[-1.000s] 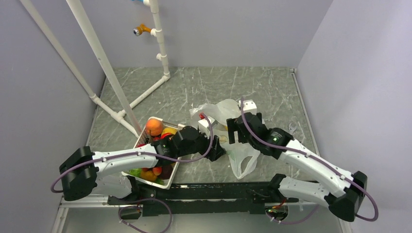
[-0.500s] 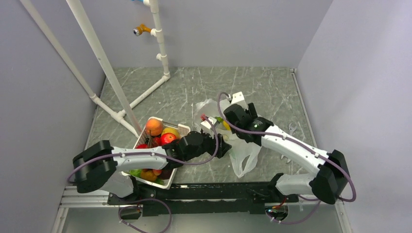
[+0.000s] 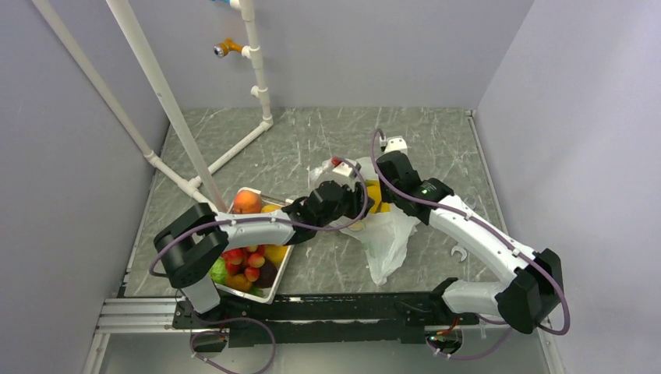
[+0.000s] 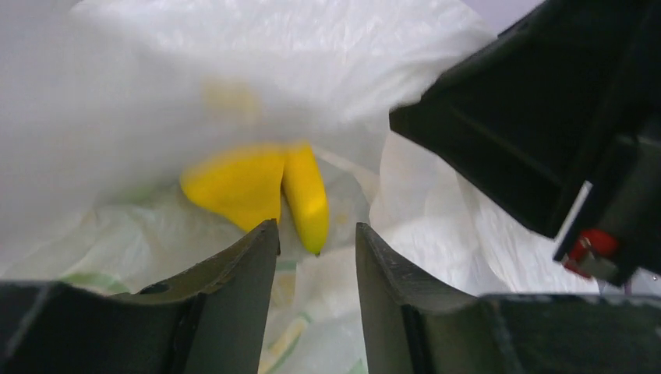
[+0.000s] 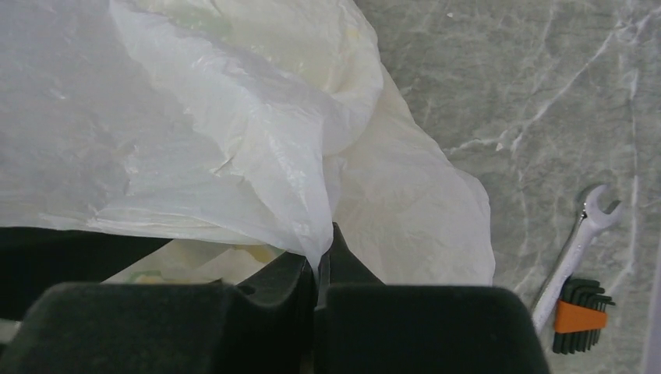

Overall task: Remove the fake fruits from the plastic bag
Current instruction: Take out the fake fruit from the plastic bag.

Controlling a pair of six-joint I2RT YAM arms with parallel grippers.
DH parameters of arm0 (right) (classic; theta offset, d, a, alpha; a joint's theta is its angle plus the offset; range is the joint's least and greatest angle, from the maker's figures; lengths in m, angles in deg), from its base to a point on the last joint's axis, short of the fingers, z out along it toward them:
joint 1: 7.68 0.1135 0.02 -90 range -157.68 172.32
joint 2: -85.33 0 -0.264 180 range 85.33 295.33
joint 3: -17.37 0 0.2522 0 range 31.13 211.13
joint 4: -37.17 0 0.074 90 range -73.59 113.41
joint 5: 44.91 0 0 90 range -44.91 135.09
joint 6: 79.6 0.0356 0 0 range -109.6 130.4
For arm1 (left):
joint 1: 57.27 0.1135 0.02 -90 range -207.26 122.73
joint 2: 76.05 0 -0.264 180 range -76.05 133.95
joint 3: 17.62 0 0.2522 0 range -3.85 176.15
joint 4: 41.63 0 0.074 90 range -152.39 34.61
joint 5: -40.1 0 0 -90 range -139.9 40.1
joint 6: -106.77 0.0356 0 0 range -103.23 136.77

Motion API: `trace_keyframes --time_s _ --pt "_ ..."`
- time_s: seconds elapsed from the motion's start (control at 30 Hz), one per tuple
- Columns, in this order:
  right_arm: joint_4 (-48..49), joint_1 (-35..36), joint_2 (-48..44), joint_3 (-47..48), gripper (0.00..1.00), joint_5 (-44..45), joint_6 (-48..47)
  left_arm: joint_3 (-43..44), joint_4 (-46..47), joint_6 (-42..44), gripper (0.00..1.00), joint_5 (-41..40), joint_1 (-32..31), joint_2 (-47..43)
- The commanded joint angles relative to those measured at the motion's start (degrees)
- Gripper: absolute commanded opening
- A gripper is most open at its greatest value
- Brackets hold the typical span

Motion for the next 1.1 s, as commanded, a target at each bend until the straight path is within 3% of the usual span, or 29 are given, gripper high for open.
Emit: trace_keyframes --time_s 0.0,0.2,0.53,0.67,0.73,0.9,1.07 --pt "1.91 -1.59 -2.75 1.03 0.01 -3.86 2.21 7.52 -3.09 -0.43 0.45 3.31 1.12 3.48" --pt "1.97 -3.51 -2.27 0.84 0.0 -4.46 2.36 12.92 -7.03 0.11 0.43 4.94 2.34 9.22" --pt "2.78 -4.95 -3.01 -0.81 0.0 -5.43 1.88 23.51 -16.91 4.77 0.68 2.32 2.81 18.55" --pt "3.05 -5.32 -3.06 -1.42 0.0 -6.39 1.64 28.72 -21.51 5.04 0.74 1.01 2.88 22.94" --pt "3.09 -5.38 -2.97 -1.79 0.0 -6.69 1.74 30.37 -23.12 5.54 0.83 -0.39 2.88 24.43" --pt "3.65 -5.75 -3.14 -2.95 0.0 -6.88 1.8 34.02 -29.1 6.6 0.83 -4.8 2.88 26.93" --pt "3.86 -6.25 -2.89 -3.15 0.0 -7.57 1.66 33.0 -29.1 7.3 0.83 -9.05 2.86 24.75"
